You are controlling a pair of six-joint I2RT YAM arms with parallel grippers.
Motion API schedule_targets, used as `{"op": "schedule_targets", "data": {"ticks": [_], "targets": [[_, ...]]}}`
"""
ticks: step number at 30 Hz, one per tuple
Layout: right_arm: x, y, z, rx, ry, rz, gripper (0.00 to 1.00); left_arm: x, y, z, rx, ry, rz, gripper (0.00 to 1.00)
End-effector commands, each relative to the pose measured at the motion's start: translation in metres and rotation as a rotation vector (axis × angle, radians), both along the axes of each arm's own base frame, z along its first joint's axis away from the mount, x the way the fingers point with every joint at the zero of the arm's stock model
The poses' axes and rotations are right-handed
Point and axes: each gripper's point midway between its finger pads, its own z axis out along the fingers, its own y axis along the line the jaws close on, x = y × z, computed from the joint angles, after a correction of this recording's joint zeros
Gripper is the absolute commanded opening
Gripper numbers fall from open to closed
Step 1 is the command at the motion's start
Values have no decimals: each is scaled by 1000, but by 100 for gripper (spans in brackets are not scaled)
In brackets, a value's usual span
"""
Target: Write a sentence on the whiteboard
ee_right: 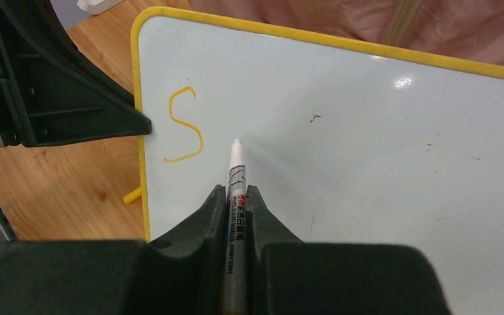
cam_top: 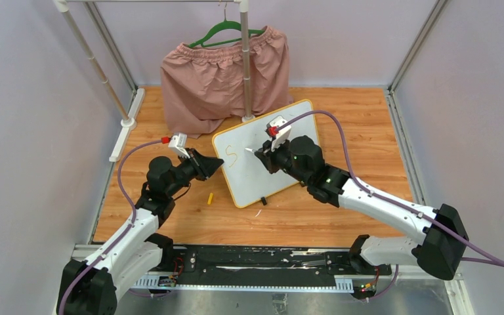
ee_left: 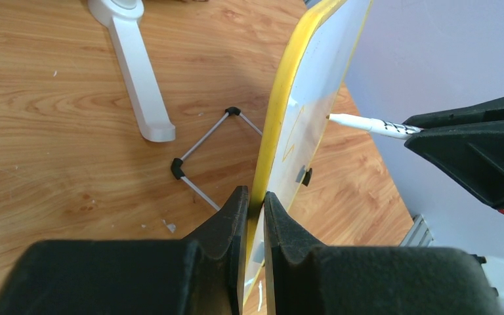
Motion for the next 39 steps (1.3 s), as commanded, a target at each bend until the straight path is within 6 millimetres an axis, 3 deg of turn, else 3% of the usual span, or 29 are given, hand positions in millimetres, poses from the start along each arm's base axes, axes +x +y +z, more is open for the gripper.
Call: {"op": "schedule_targets", "data": {"ticks": [1,11,27,39], "targets": [[4,-2,12,65,-34,-29,0,-1,0,-1,7,-17,-8,0],[5,1,12,62,-39,-25,0,-2,0,-2,7,-16,-10,0],[-4,29,6,-18,-40,73,0,-2,0,-1,6,-19,-8,0],[-3,26,-8,-51,-13,56,0,-2,0,-1,6,-19,-8,0]]}}
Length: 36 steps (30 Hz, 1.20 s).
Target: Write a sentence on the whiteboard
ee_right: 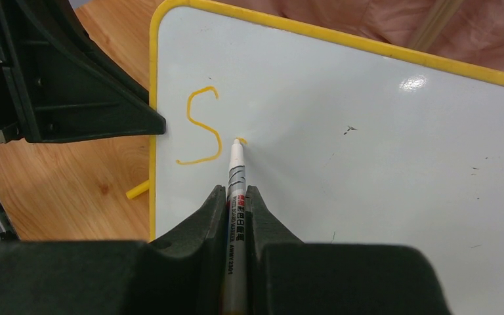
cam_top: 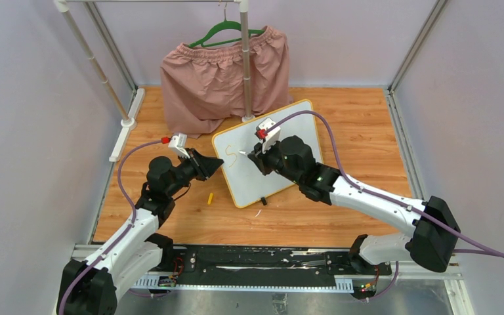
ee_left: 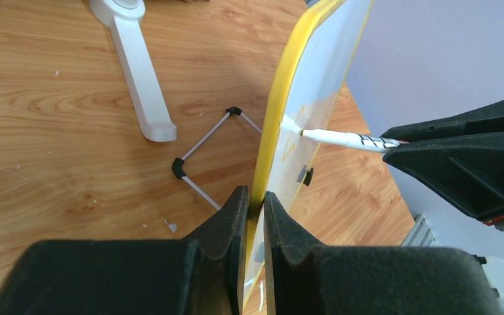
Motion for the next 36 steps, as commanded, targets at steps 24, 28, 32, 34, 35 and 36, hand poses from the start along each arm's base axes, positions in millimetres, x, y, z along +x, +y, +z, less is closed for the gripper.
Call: {"op": "schedule_targets", "data": {"ticks": [24,28,32,34,35,36], "targets": [[-10,-5,-23,-69,61,10,0,-2,0,2,5,-27,-9,0],[-9,-5,-22,-65,60,1,0,-2,0,2,4,-28,-10,0],[-4,-3,-12,-54,42,-13,0,-3,0,2,3,-27,-12,0],[-2,-2,-9,-52,35,-18,0,-3,0,2,4,-26,-11,0],[-1,-1,-7,-49,31,-19,0,-3,0,2,3,-27,-12,0],[1,0,-5,-48,27,-21,0,-3,0,2,4,-28,-12,0]]}}
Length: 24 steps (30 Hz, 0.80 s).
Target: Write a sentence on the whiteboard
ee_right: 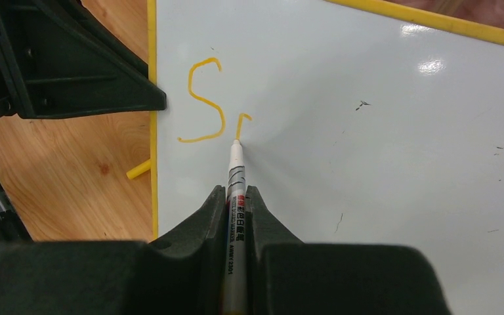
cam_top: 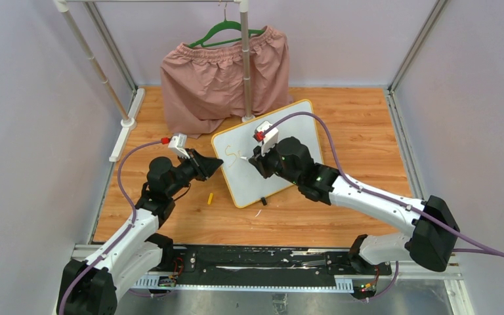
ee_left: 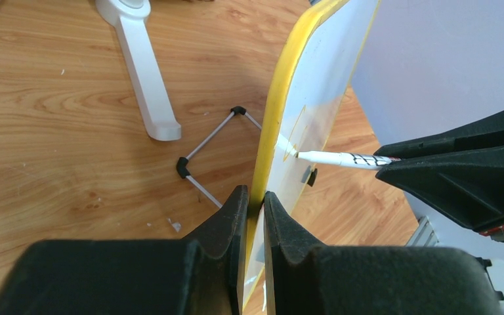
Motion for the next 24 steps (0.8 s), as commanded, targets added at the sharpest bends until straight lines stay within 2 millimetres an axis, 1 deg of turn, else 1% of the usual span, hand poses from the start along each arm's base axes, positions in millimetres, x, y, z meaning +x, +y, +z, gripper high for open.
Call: {"op": "schedule_targets", "data": {"ticks": [1,5,16,24], "targets": [[7,5,14,3,-24,-27,0,-4,-2,4,-3,-29,-21,0],[10,6,20,16,-39,-32,0,-4,-2,4,-3,-29,-21,0],[18,4,28,26,-55,-63,0,-4,-2,5,-3,-30,-23,0],[21,-2,24,15,-45,-88,0,-4,-2,6,-4,-33,-23,0]]}}
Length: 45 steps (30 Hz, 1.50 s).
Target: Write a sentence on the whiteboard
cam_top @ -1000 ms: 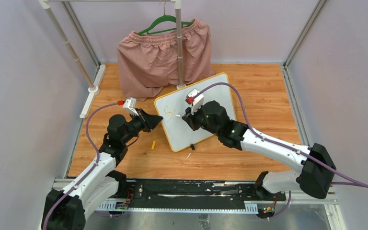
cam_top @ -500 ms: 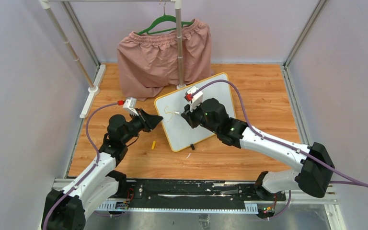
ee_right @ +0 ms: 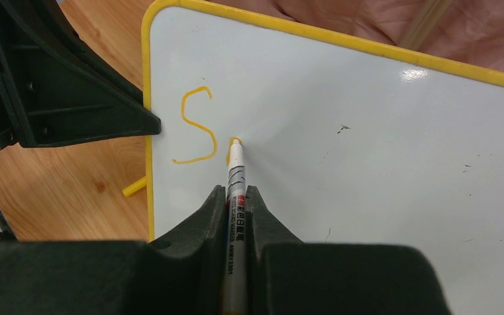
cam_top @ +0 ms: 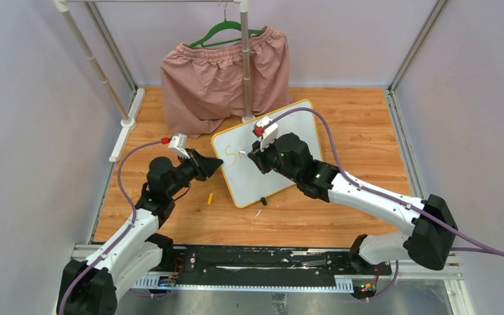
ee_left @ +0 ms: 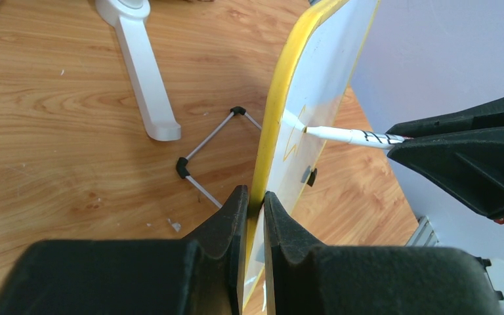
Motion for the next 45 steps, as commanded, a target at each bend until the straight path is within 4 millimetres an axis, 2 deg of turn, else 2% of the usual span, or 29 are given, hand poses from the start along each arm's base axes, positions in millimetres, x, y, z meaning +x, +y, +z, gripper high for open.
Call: {"op": "schedule_targets", "data": {"ticks": [1,15,25,45], "targets": [[11,-6,7,0,-18,-58,0,-4,-2,5,-4,-31,-23,0],[4,-22,-11,-28,9,-84,0,-3,-2,6,-4,-31,-21,0],[-4,-25,-25,-32,46,-70,0,-4,-2,6,-4,-34,-22,0],[11,-15,5,-15,-13,-83,0,-5,-2,6,-7,-33,-27,0]]}}
